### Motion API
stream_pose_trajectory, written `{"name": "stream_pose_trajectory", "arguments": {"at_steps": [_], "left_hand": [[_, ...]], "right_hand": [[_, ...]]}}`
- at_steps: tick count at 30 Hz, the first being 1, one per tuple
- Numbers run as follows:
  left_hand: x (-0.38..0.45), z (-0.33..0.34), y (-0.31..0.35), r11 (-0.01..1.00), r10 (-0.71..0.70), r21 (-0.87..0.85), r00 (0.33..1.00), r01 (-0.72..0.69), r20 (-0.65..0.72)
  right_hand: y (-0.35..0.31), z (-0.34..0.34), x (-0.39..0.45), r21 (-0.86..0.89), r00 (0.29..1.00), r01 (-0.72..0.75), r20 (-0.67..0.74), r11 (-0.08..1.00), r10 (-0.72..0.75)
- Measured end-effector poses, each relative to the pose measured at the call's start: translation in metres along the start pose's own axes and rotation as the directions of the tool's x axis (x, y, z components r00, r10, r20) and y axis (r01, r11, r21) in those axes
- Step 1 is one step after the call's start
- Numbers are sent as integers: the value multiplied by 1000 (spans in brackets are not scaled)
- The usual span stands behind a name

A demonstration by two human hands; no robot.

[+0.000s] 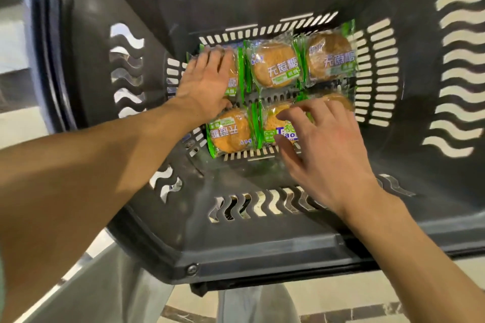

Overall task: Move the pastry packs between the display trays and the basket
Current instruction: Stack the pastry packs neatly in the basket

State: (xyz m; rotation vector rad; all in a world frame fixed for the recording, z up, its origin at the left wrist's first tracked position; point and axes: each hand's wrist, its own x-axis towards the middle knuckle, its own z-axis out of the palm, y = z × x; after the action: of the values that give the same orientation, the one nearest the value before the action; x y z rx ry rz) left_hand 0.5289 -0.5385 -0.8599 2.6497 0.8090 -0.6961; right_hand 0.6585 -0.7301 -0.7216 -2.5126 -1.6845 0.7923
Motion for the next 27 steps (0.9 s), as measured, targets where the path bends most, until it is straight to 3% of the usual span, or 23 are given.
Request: {"name": "stream_pose_trajectory", "arguments": {"at_steps": [5, 10, 14, 18, 22, 27], "left_hand": [[-43, -65, 15, 998, 56, -4, 998, -56, -32], [-171, -230, 27, 978, 89, -146, 927, -152, -365], [-302, -413, 23, 980, 73, -91, 752, -175, -655], [-420, -559, 5, 993, -24, -87, 590, -78, -807], [-512, -640, -24, 989, -134, -147, 411, 0, -902], [-573, -680, -95, 982, -187, -181, 239, 47, -953]], "right_hand": [[-25, -50, -8, 43, 995, 44, -90, 998, -40], [-71, -192, -36, 24, 953, 148, -270, 989, -137], [-121, -371, -79, -78, 842, 294, -450, 952, -297], [-202, -526, -135, -223, 695, 390, -565, 894, -444], [-291, -624, -165, -264, 566, 447, -657, 855, -499], [-384, -666, -164, -244, 473, 482, -736, 842, -484]]}}
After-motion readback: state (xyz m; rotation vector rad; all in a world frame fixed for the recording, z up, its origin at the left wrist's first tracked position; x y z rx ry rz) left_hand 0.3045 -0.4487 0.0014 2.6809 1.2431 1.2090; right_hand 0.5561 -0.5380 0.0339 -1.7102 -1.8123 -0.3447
